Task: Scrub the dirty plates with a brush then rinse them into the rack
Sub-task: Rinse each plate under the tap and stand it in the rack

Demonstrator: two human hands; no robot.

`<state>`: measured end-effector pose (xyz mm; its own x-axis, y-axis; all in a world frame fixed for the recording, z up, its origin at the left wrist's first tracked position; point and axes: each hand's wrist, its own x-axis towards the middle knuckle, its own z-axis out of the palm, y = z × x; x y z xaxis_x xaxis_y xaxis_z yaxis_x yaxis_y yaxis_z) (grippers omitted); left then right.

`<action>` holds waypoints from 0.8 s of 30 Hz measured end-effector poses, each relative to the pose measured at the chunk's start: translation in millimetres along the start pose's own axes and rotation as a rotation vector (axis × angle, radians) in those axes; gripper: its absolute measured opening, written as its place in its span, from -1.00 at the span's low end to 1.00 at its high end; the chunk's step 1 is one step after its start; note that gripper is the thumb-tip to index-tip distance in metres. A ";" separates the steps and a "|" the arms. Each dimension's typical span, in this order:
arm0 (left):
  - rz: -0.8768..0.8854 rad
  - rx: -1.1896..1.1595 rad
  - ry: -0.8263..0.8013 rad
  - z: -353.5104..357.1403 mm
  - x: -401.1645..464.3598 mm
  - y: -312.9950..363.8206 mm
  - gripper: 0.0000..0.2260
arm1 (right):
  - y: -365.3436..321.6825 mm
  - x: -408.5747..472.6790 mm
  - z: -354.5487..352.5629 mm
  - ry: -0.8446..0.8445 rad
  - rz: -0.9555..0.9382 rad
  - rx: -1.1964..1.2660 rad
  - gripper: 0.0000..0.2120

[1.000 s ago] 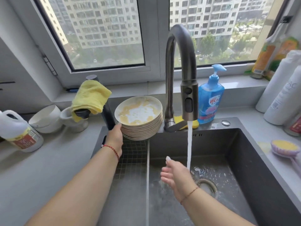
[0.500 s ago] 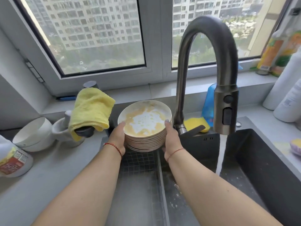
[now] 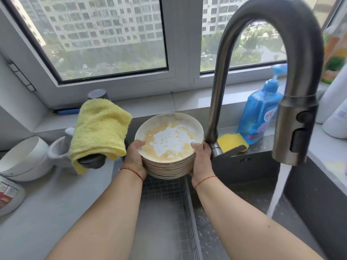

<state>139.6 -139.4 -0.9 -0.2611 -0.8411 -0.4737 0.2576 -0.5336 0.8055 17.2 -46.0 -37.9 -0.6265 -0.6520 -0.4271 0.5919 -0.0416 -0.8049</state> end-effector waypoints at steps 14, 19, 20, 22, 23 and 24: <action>0.097 -0.058 -0.024 -33.4 -35.9 -29.2 -0.28 | 5.2 -37.8 -29.4 -0.080 -0.059 -0.008 -0.31; 0.064 -0.033 -0.112 -57.3 -63.6 -40.0 -0.33 | 14.7 -75.1 -49.4 -0.153 -0.110 0.030 -0.50; 0.037 -0.032 -0.132 -61.5 -69.9 -42.8 -0.37 | 16.0 -82.7 -54.3 -0.156 -0.117 0.026 -0.50; 0.000 -0.025 -0.171 -69.1 -79.3 -48.6 -0.40 | 17.6 -94.6 -64.2 -0.161 -0.109 0.012 -0.46; -0.015 -0.012 -0.201 -70.0 -86.3 -51.5 -0.38 | 17.6 -100.8 -70.9 -0.166 -0.099 0.002 -0.45; -0.027 0.004 -0.223 -70.1 -92.4 -55.3 -0.34 | 16.4 -107.1 -78.0 -0.171 -0.093 -0.003 -0.44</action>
<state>214.7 -38.4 -26.7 -0.4672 -0.7861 -0.4046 0.2439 -0.5545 0.7956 54.5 82.2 -37.4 -0.5827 -0.7648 -0.2750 0.5342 -0.1054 -0.8387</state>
